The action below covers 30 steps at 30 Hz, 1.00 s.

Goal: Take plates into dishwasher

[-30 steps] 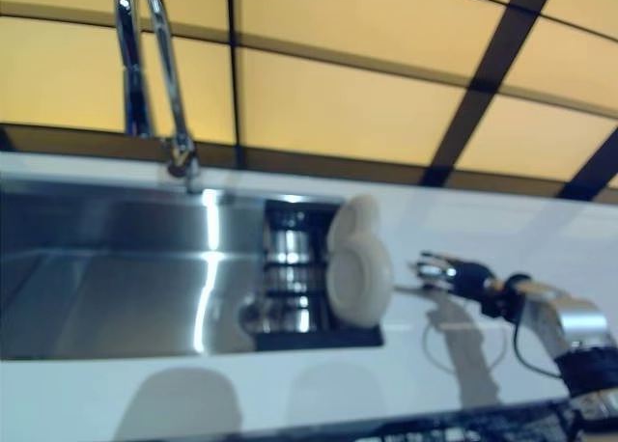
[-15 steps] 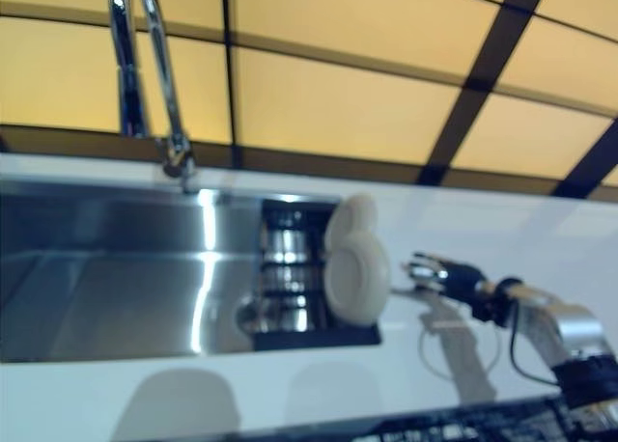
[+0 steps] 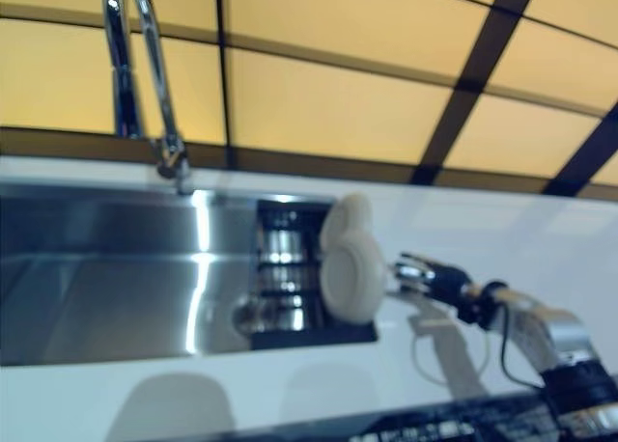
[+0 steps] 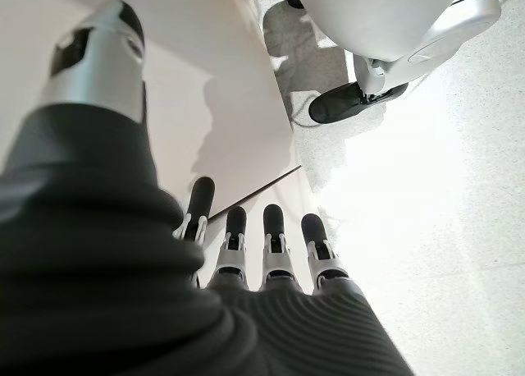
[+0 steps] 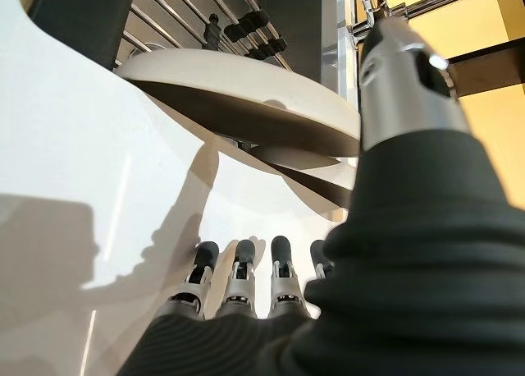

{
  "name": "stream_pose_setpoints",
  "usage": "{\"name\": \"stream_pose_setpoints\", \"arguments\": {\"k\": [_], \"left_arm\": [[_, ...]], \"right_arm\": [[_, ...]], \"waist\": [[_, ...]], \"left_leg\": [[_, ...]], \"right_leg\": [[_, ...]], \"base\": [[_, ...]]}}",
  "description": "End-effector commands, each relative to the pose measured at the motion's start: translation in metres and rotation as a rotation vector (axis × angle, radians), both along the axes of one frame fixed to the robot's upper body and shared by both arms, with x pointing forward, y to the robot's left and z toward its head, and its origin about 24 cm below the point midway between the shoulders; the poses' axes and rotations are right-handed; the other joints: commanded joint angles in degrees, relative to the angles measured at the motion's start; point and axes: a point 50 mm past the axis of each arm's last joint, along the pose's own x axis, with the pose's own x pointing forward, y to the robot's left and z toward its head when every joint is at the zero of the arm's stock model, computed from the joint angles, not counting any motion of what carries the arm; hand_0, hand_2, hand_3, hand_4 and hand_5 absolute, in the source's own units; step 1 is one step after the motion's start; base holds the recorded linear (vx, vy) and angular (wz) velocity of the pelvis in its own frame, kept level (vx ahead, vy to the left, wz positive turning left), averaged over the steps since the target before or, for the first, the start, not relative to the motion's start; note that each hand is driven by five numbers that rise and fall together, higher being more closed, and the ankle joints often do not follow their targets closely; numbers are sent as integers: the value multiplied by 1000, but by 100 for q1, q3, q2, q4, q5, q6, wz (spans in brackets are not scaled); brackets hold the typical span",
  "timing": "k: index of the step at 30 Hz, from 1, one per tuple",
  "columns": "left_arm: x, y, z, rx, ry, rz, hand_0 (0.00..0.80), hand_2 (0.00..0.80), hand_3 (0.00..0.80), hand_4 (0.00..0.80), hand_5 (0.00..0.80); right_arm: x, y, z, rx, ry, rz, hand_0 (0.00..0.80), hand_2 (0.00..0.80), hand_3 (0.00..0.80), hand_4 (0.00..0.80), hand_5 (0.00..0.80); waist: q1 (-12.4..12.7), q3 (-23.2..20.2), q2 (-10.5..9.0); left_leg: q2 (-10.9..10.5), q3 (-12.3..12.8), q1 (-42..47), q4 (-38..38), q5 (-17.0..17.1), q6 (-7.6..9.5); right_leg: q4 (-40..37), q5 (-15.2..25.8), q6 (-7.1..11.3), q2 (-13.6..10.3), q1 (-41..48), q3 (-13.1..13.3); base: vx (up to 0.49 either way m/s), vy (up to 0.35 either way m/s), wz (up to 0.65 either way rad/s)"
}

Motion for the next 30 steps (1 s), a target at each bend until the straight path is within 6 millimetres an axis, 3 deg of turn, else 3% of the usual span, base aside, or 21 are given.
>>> {"name": "stream_pose_setpoints", "arguments": {"k": [1,20,30], "left_arm": [[25,-1,6,13,-63,-7,0,0,0,0,0],[30,-9,5,1,-61,-32,0,0,0,0,0],[34,-10,5,1,-64,-34,0,0,0,0,0]], "right_arm": [[2,29,4,81,-40,51,0,0,0,0,0],[0,50,-18,108,-1,-3,0,0,0,0,0],[1,48,-27,107,-7,-12,0,0,0,0,0]], "waist": [[75,-106,-39],[49,-45,6],[51,-1,-6]], "left_leg": [[-139,-8,-101,247,-299,77],[-165,42,-108,327,-367,152],[-172,54,-123,394,-415,184]], "right_leg": [[166,481,593,-258,-311,-53],[261,517,633,-326,-416,-51],[317,524,659,-363,-450,-62]], "base": [[-3,16,-4],[1,11,-1],[0,0,0]]}}
